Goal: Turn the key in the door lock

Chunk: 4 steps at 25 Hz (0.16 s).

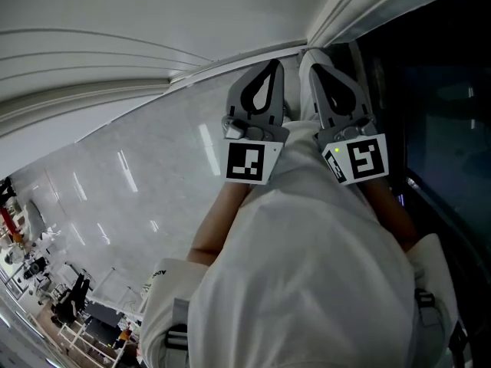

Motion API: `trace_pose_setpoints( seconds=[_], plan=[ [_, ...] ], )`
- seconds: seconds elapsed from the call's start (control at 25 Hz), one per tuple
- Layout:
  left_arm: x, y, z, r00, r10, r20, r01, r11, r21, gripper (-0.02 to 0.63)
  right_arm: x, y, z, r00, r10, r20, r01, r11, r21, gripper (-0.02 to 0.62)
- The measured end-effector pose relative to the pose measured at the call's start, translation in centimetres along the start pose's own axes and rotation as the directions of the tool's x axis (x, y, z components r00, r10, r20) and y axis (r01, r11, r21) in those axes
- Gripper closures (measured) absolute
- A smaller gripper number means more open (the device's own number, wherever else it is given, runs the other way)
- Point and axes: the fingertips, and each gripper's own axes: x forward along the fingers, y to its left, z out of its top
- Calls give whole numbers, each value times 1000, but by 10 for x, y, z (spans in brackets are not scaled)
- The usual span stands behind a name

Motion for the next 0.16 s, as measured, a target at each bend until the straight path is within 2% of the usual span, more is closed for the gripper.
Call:
trace_pose_setpoints(
  seconds=[0.16],
  plan=[
    [13, -12, -5, 999, -32, -16, 32, 999, 23, 597, -2, -12, 3, 999, 5, 39, -6, 1000, 22, 594]
  ],
)
